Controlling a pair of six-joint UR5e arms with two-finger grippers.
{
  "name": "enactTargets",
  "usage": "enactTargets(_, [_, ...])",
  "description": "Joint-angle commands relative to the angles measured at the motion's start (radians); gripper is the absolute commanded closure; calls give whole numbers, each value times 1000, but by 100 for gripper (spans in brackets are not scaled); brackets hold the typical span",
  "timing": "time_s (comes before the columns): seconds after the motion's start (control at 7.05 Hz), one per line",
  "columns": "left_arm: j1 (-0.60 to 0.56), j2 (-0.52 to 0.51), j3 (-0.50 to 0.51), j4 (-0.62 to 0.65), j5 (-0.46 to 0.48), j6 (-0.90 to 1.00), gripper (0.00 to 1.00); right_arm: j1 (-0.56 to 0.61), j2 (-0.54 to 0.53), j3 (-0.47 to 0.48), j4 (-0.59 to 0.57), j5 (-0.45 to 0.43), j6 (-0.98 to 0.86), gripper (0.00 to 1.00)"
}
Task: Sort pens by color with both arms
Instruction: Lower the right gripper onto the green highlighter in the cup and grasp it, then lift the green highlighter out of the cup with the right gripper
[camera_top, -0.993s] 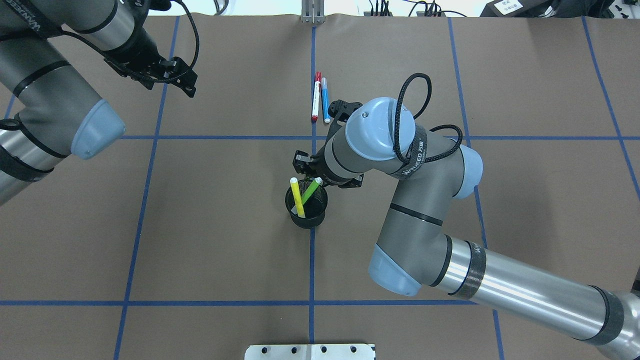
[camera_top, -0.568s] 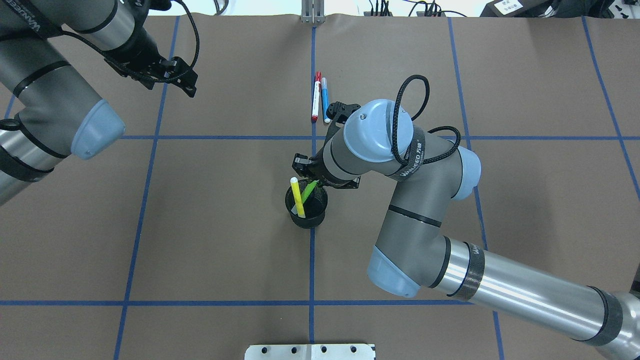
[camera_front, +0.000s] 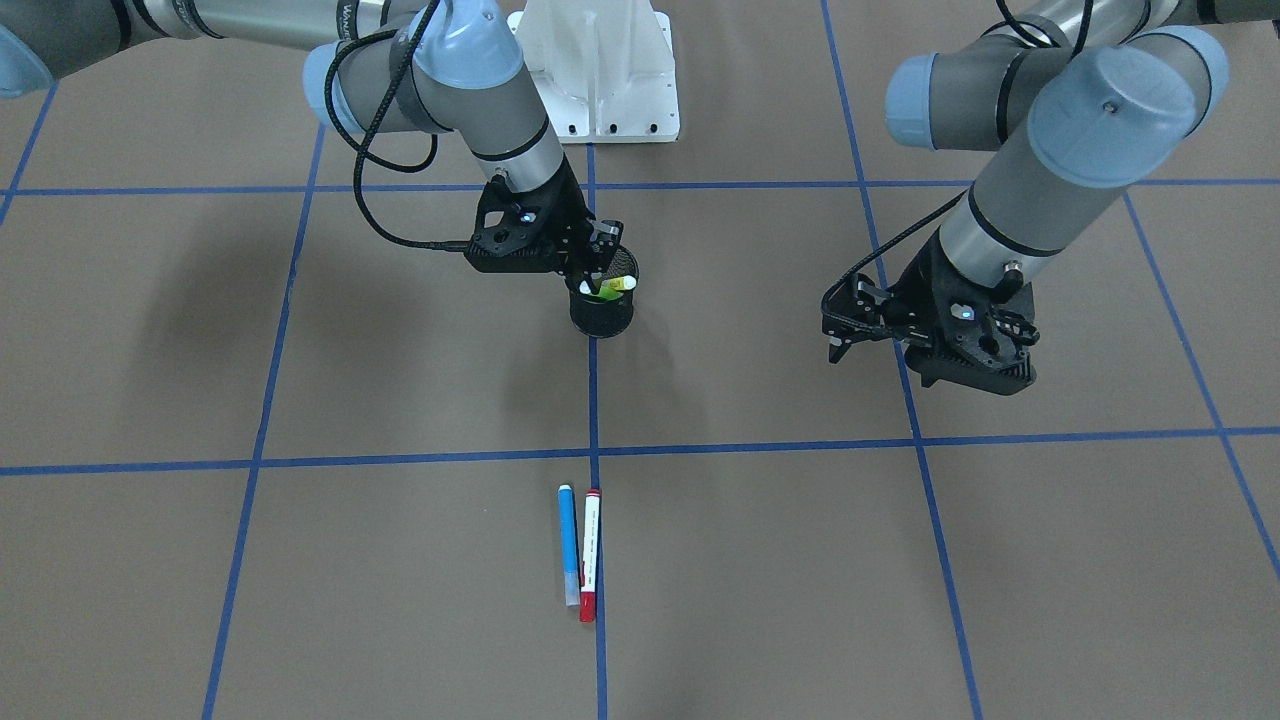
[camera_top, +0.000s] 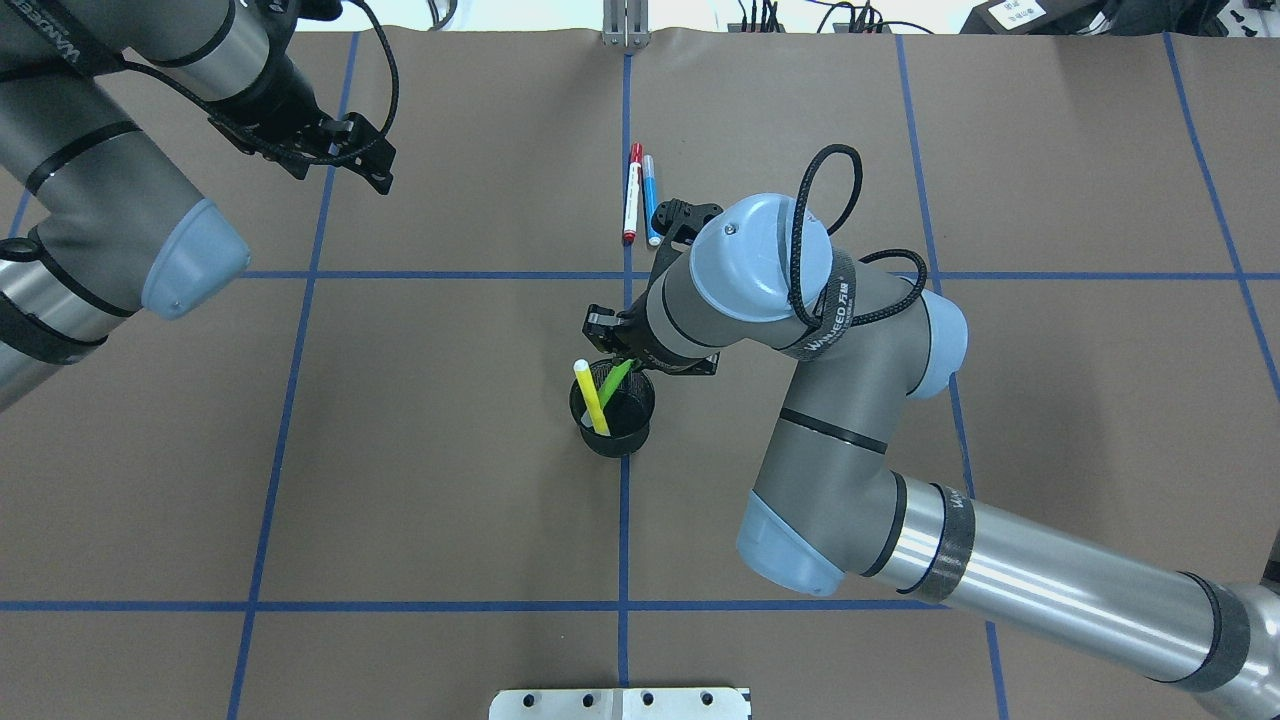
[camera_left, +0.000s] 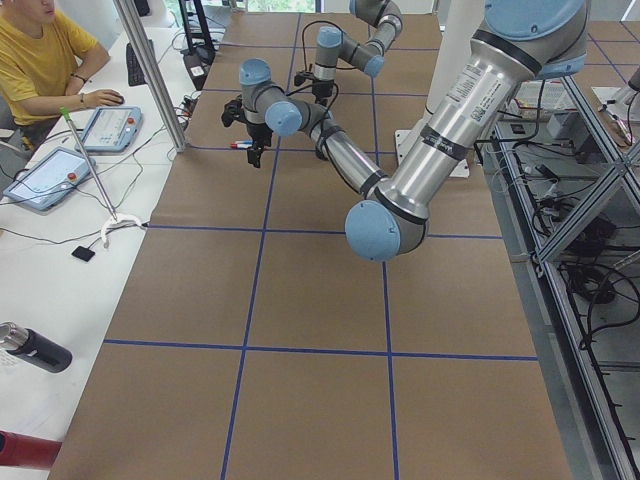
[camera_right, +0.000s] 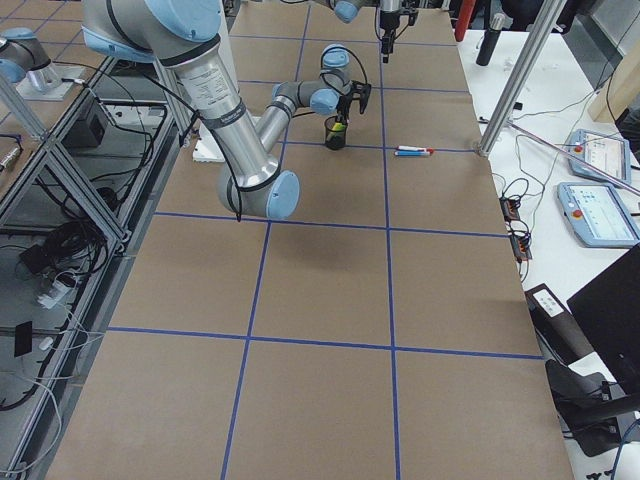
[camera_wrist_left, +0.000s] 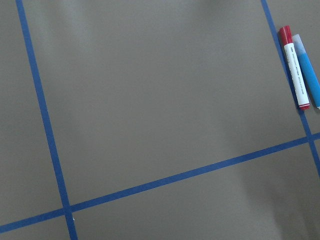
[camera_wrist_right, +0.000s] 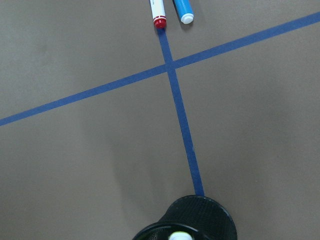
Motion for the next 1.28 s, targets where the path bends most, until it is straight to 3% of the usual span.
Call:
enactTargets(0.0, [0,0,1,-1,0,-1,1,25,1,98,-89,11,0,89])
enactTargets(0.14, [2,0,3,-1,1,-1,1,35,1,185,-178,11,-8,97])
enactTargets(0.57, [2,0,4,-3,0,-1,1,127,15,255,-193,-35,-14,100])
enactTargets(0.85, [2,-2,4,-3,2,-1,1,117,35,216,-194,-273,-14,100])
enactTargets(1.14, [2,0,-1,-3,0,1,1,53,101,90,-190,-552,3,100])
